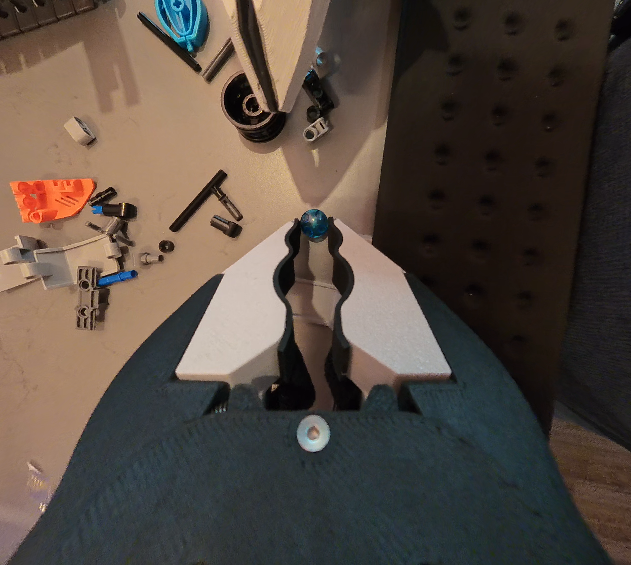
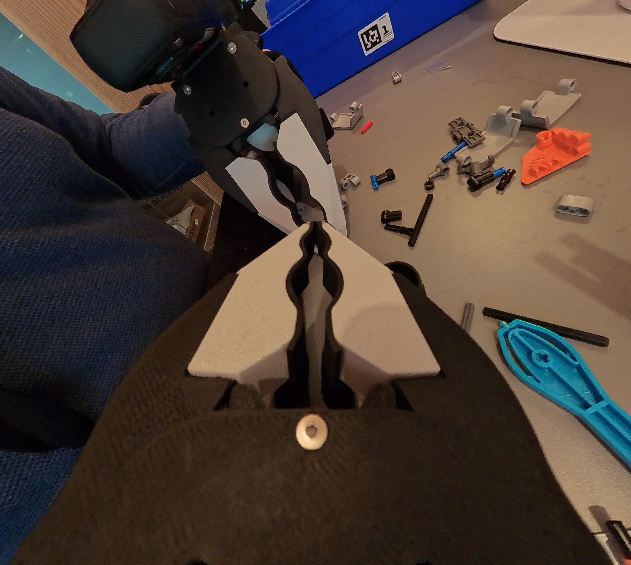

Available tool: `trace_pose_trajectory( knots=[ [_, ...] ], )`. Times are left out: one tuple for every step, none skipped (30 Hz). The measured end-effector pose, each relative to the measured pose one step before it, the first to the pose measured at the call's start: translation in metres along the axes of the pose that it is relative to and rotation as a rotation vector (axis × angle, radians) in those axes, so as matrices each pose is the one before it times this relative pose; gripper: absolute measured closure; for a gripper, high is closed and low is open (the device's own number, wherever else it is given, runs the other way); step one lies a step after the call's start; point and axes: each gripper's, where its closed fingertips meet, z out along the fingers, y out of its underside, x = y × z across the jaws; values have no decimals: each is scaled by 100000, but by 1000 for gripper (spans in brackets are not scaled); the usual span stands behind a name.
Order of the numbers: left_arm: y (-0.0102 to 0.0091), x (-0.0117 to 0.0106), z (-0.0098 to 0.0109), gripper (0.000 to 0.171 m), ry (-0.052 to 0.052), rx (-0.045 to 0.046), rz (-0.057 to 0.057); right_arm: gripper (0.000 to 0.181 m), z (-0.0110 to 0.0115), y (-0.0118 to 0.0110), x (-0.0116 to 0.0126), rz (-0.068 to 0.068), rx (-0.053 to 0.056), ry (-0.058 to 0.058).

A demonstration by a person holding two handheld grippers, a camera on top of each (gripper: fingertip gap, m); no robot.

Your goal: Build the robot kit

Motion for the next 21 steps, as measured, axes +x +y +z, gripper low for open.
trace_pose_trajectory(
  knots=[
    [9,21,-8,158,127,115,-63,181,9,43,58,-65,-224,337],
    [-10,57,11,158,183,230,119,181,-6,26,29,-42,-125,155],
    [-1,36,1,158,193,8,-124,181,-3,2,-4,-69,-1,94],
    [-6,-11,1,158,50,-421,-144,181,5,3,-19,-162,-108,-3],
    [3,1,-3,158,170,-548,-71,181,30,49,-28,-169,-281,-71],
    [20,-8,0,158,331,-576,-42,181,37,28,-7,-148,-280,9],
    [-5,-15,15,158,438,-518,-154,181,28,33,-1,-66,-183,98],
    [-41,-15,31,158,694,-23,-230,181,6,24,-14,-22,-96,-70],
    [-93,-58,67,158,429,504,-569,181,15,27,23,35,-148,76],
    [-66,-11,37,158,-171,45,566,181,-5,-1,20,-105,-18,186],
    [-9,-4,-10,158,-663,-337,1026,181,-39,-31,10,-133,169,273],
    [-14,54,-12,158,40,490,-301,181,-41,-23,66,-106,99,530],
    [-158,105,-65,158,825,2229,-1632,181,-36,23,89,-53,-108,571],
    [-375,73,-212,158,591,3853,-1560,181,-22,52,46,-379,-339,527],
    [-256,6,-276,158,143,2700,-1755,180,-1,90,34,-677,-635,637],
    [-52,-114,-271,158,-523,1135,-1148,179,41,143,25,-957,-999,686],
    [114,-240,-218,158,-1150,251,-881,176,61,187,8,-1228,-1263,645],
    [145,-182,-192,158,-764,253,-706,175,106,207,-39,-1304,-1438,454],
    [36,10,-150,158,110,962,-457,174,126,238,33,-1502,-1848,1120],
    [-11,78,-76,158,355,1174,-875,173,169,290,141,-2474,-2336,2157],
    [90,100,15,158,388,379,-829,172,195,261,52,-2892,-2469,2016]
  ],
)
